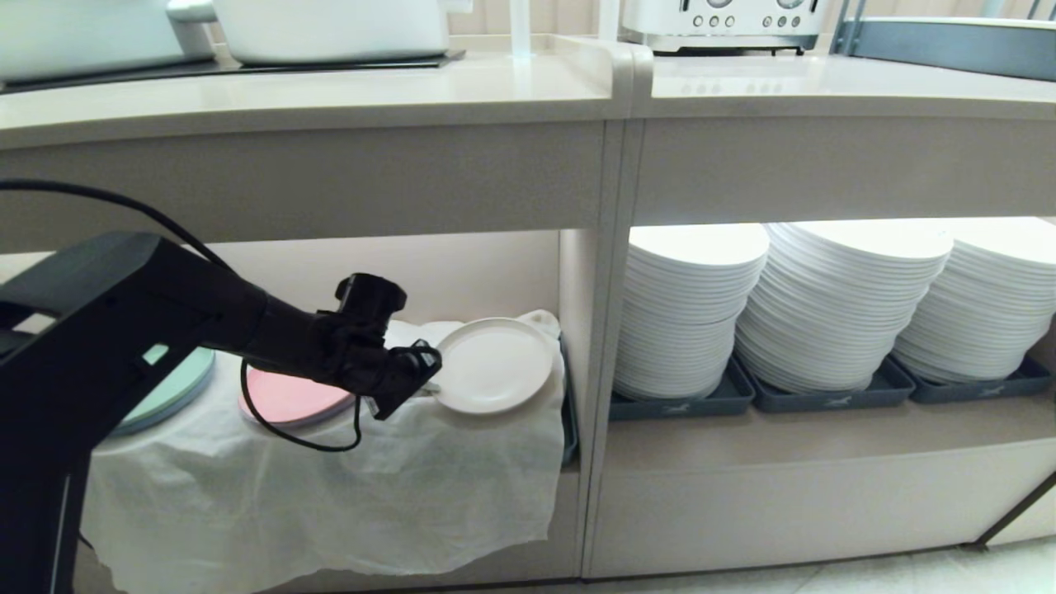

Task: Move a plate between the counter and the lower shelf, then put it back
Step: Put the plate in the cupboard

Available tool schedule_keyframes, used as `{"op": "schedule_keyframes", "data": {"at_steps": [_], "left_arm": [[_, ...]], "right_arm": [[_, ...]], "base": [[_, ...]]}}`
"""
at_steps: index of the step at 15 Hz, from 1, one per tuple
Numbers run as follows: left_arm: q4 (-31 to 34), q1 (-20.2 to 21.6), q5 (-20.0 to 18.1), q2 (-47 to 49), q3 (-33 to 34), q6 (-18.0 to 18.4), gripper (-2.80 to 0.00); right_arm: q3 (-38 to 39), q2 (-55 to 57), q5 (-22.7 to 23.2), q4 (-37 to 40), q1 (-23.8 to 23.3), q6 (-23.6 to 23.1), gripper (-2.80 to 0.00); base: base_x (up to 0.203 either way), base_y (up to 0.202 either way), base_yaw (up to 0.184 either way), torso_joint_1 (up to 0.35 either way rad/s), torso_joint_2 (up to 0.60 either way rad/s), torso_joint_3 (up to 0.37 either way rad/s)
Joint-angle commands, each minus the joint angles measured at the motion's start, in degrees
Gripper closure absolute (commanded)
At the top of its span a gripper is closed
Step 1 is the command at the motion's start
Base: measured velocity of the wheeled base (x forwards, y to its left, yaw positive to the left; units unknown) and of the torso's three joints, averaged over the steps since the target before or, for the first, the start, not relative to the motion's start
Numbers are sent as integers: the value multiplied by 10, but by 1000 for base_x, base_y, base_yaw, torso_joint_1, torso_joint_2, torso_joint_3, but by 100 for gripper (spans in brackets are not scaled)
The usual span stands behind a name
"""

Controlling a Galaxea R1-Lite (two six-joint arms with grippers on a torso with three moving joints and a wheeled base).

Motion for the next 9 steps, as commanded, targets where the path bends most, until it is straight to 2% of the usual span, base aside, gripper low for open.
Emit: {"op": "schedule_keyframes", "data": {"at_steps": [1, 9], "left_arm": [[0, -3, 0, 1, -2, -2, 0], [0, -7, 1, 6, -4, 9, 0]], "right_arm": [[0, 0, 0, 0, 0, 0, 0], [0, 0, 0, 0, 1, 0, 0]], "base": [[0, 0, 0, 0, 0, 0], [0, 0, 0, 0, 0, 0]]}}
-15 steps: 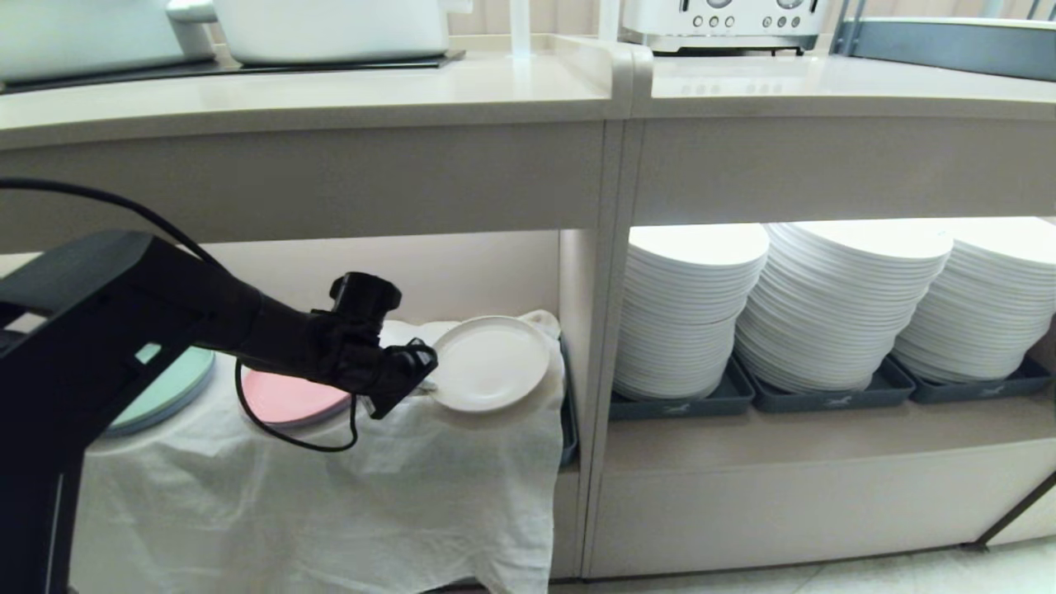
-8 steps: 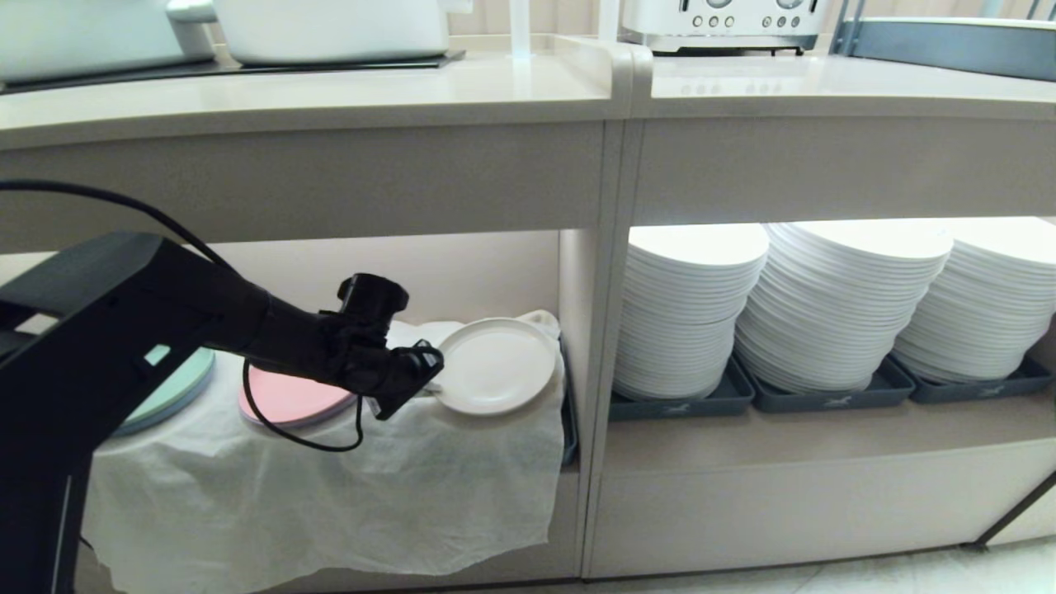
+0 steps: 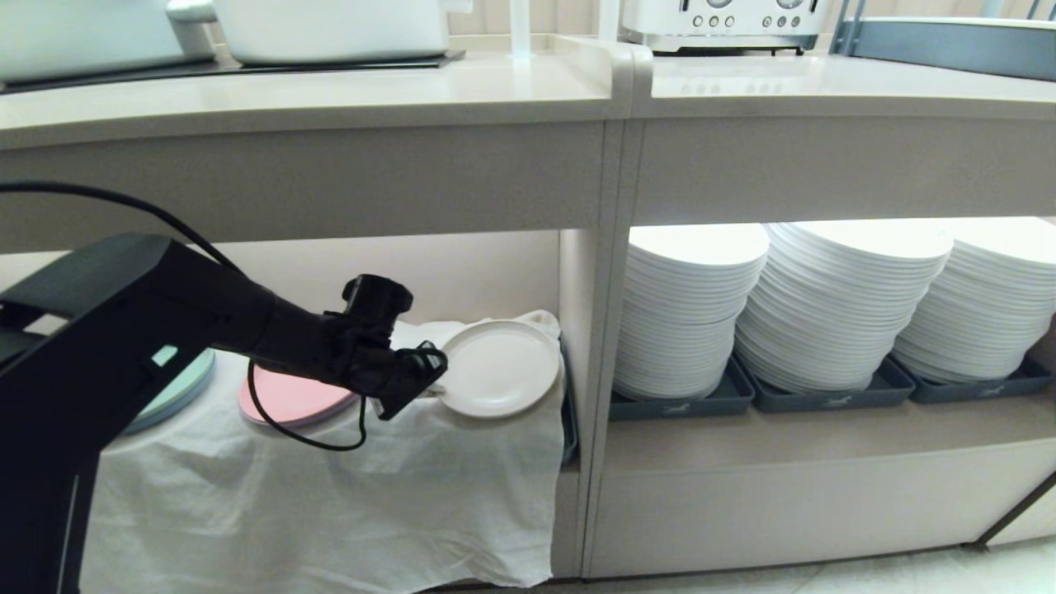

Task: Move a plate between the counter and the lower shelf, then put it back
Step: Put the plate in the cupboard

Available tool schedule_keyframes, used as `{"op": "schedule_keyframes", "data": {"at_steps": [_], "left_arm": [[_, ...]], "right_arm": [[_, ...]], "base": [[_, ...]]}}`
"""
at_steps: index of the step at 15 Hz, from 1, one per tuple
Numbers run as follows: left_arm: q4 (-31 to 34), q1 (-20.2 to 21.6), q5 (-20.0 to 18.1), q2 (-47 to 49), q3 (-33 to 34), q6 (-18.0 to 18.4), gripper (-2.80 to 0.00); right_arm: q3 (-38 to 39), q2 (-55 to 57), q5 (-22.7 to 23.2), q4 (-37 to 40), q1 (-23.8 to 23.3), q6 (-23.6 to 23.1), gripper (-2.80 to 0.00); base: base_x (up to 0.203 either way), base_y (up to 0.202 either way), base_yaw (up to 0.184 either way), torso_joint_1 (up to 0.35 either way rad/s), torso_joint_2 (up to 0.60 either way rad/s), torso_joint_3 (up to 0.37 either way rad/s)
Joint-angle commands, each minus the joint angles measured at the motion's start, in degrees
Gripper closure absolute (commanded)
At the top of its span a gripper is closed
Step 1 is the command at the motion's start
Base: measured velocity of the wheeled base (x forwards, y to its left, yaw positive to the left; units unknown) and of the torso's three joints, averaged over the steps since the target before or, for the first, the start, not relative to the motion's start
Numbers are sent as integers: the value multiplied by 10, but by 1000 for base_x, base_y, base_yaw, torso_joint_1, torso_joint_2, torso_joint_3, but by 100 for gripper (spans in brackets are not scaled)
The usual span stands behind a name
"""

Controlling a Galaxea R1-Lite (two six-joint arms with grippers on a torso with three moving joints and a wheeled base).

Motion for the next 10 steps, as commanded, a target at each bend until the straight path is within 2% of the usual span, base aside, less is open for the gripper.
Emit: {"op": "schedule_keyframes", "data": {"at_steps": [1, 4, 5, 10], "left_arm": [[0, 0, 0, 1, 0, -3, 0], [0, 0, 0, 1, 1, -3, 0], [0, 0, 0, 1, 1, -3, -280], [1, 0, 15, 2, 0, -4, -280]], "right_arm": [[0, 1, 0, 0, 0, 0, 0], [0, 0, 0, 0, 0, 0, 0], [0, 0, 0, 0, 1, 0, 0], [0, 0, 0, 0, 0, 0, 0]], "base": [[0, 0, 0, 0, 0, 0], [0, 0, 0, 0, 0, 0], [0, 0, 0, 0, 0, 0], [0, 0, 0, 0, 0, 0]]}}
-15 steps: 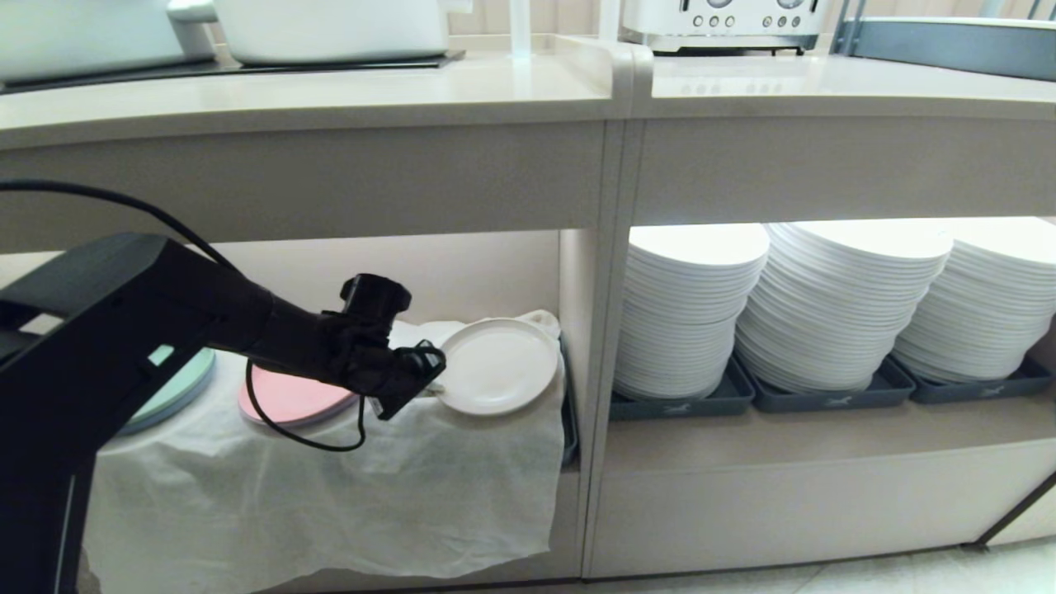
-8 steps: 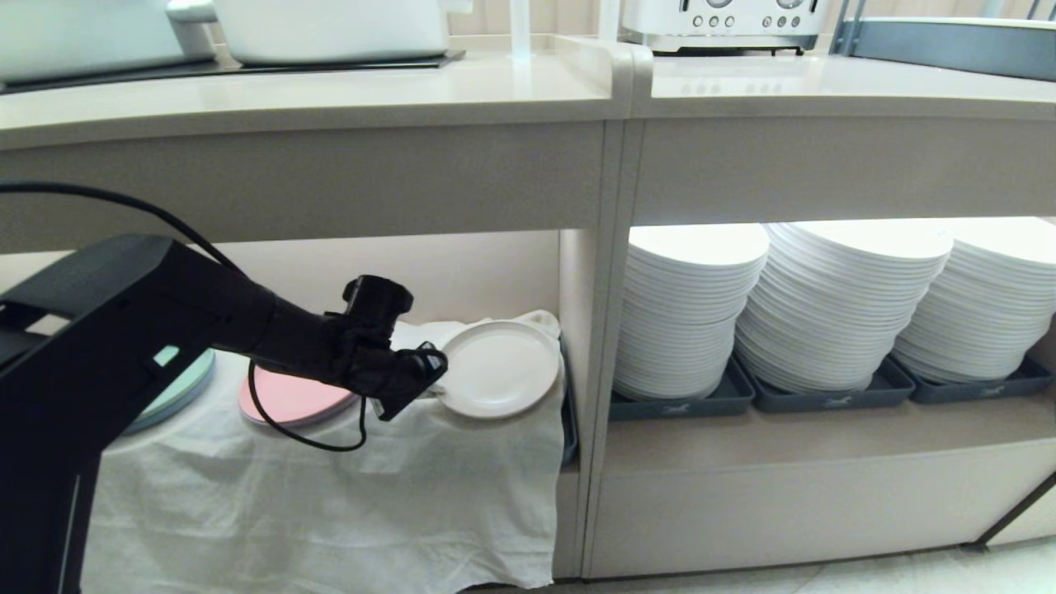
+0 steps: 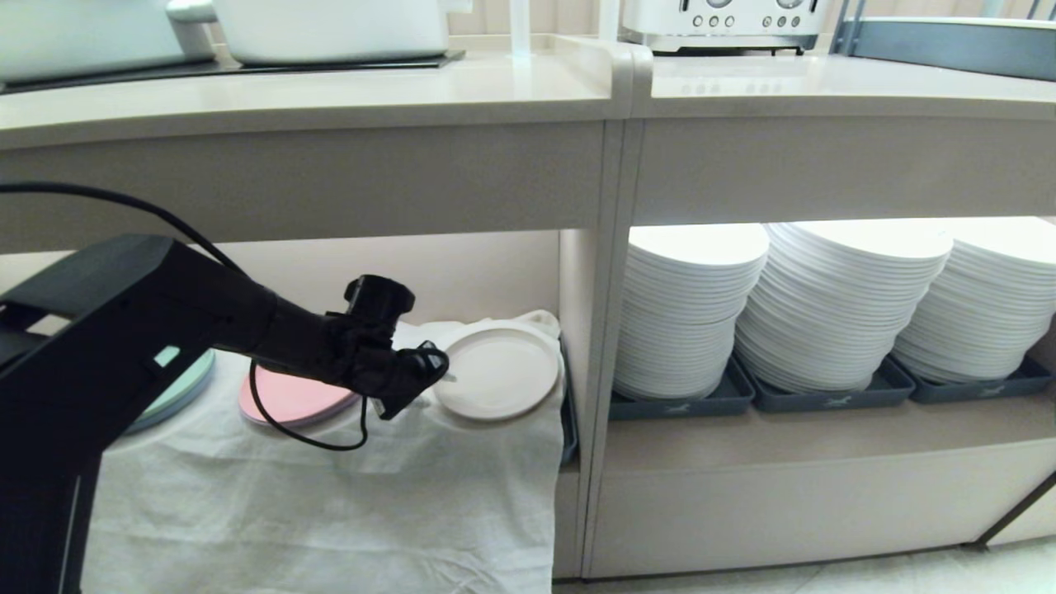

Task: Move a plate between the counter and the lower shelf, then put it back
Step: Put the plate in the cupboard

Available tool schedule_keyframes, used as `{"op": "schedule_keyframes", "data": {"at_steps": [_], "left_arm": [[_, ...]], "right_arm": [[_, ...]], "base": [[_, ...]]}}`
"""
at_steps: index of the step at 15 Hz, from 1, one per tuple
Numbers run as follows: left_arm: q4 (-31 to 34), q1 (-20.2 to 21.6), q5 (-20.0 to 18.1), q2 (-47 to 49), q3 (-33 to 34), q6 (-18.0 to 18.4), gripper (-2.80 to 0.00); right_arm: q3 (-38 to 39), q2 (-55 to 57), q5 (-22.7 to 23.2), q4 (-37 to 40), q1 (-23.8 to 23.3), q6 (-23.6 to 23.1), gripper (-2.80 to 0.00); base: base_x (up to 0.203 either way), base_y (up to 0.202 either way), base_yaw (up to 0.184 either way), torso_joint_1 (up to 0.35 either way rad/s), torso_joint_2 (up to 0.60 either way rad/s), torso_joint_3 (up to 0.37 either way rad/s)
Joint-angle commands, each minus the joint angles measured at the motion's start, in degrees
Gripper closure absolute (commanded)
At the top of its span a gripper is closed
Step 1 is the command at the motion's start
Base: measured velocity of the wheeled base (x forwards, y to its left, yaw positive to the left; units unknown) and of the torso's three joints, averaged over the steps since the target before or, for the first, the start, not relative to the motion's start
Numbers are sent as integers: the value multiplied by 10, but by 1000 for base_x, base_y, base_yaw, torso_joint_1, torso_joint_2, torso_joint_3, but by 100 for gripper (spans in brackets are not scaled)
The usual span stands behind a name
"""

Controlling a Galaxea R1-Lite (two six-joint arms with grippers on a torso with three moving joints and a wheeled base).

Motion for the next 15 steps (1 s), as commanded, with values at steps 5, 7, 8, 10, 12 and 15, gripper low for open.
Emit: {"op": "schedule_keyframes", "data": {"at_steps": [5, 7, 8, 10, 12, 15], "left_arm": [[2, 1, 1, -5, 3, -4, -280], [3, 5, 2, -9, 4, -4, -280], [4, 6, 3, -14, 5, -4, -280], [4, 8, 3, -17, 4, -4, -280], [3, 7, 3, -23, 3, -4, -280], [3, 7, 2, -31, 3, -6, -280]], "right_arm": [[0, 0, 0, 0, 0, 0, 0], [0, 0, 0, 0, 1, 0, 0], [0, 0, 0, 0, 1, 0, 0], [0, 0, 0, 0, 0, 0, 0], [0, 0, 0, 0, 1, 0, 0], [0, 0, 0, 0, 0, 0, 0]], "base": [[0, 0, 0, 0, 0, 0], [0, 0, 0, 0, 0, 0], [0, 0, 0, 0, 0, 0], [0, 0, 0, 0, 0, 0], [0, 0, 0, 0, 0, 0], [0, 0, 0, 0, 0, 0]]}}
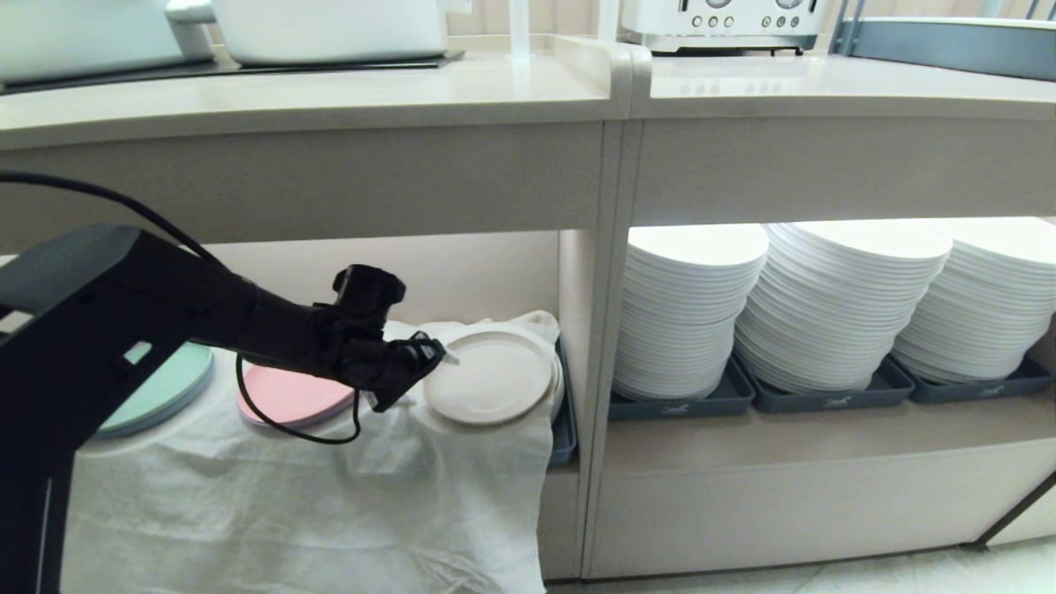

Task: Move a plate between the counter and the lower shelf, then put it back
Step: Put the plate in the cupboard

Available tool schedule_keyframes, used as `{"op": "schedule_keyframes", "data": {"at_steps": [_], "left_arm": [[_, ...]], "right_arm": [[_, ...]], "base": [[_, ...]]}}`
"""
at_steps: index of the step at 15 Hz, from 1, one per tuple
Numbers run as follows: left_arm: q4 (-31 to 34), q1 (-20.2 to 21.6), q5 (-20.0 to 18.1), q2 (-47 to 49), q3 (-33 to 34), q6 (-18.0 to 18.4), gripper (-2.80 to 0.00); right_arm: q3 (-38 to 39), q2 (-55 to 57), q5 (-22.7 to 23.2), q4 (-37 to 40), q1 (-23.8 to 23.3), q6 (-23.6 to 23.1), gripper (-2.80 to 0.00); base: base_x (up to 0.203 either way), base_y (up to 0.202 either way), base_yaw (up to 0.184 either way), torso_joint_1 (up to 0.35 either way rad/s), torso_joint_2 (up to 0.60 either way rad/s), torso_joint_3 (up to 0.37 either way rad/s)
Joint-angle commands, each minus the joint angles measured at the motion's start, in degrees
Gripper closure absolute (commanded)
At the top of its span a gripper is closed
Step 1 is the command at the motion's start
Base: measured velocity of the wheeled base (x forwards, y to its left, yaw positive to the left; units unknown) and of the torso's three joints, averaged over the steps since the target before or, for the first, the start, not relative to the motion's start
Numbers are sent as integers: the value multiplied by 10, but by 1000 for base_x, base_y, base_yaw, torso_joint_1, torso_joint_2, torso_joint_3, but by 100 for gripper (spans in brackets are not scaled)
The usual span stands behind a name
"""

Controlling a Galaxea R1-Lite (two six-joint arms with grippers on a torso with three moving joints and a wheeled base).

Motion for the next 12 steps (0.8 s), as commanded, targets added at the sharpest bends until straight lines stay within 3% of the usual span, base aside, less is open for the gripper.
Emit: {"op": "schedule_keyframes", "data": {"at_steps": [1, 12], "left_arm": [[-3, -1, -2, -7, -1, -3, -280], [16, -3, -3, -37, 9, -4, -280]], "right_arm": [[0, 0, 0, 0, 0, 0, 0], [0, 0, 0, 0, 0, 0, 0]], "base": [[0, 0, 0, 0, 0, 0], [0, 0, 0, 0, 0, 0]]}}
